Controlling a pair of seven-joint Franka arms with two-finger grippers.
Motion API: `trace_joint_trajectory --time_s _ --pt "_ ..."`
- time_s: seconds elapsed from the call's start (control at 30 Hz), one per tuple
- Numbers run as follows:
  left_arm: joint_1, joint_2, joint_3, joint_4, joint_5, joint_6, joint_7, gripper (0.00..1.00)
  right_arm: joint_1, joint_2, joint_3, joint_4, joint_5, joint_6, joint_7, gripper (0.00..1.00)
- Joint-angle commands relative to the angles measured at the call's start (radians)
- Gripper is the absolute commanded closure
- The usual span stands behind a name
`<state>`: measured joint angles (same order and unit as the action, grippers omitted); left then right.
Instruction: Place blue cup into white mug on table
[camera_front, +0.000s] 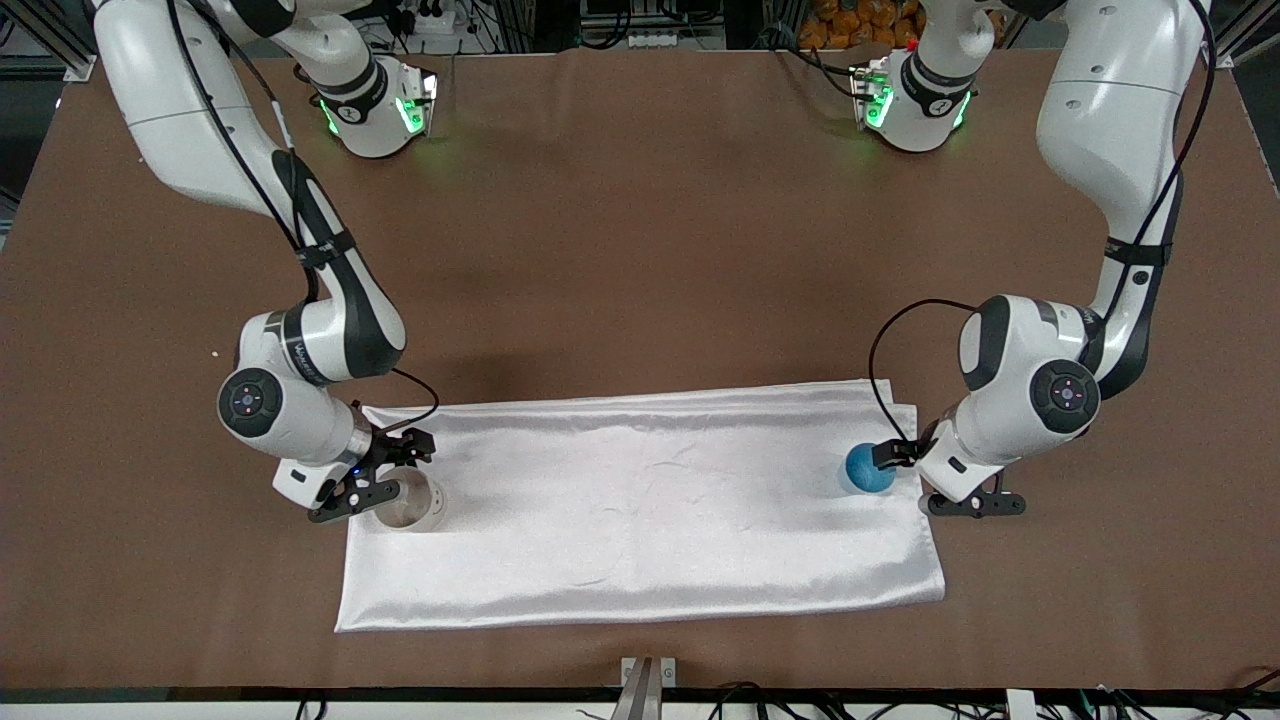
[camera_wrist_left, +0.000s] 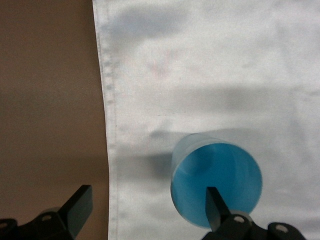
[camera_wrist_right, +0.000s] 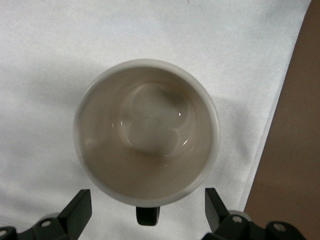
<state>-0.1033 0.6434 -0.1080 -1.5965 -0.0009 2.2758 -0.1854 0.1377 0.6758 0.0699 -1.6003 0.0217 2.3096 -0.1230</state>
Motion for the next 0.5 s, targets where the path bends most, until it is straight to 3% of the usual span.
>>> trace_joint_trajectory --time_s 0.0,0.13,0.23,0.33,0.47 --pt "-0.004 0.022 0.002 0.012 -0.022 0.025 -0.020 0.00 0.000 0.024 -0.001 0.019 0.012 0.033 -0.004 0.00" --pt "-0.004 0.032 0.002 0.010 -0.022 0.034 -0.020 0.01 0.000 0.048 -0.002 0.019 0.007 0.080 -0.004 0.00" --pt "-0.010 0.038 0.002 0.012 -0.024 0.037 -0.022 0.09 -0.001 0.059 -0.002 0.019 0.004 0.108 -0.006 0.02" --pt "-0.015 0.045 0.002 0.013 -0.024 0.037 -0.037 0.14 0.000 0.057 -0.002 0.011 0.004 0.111 -0.006 0.32" --pt "-0.016 0.048 0.002 0.013 -0.022 0.037 -0.042 0.40 -0.001 0.057 -0.002 0.010 0.004 0.113 -0.004 0.71"
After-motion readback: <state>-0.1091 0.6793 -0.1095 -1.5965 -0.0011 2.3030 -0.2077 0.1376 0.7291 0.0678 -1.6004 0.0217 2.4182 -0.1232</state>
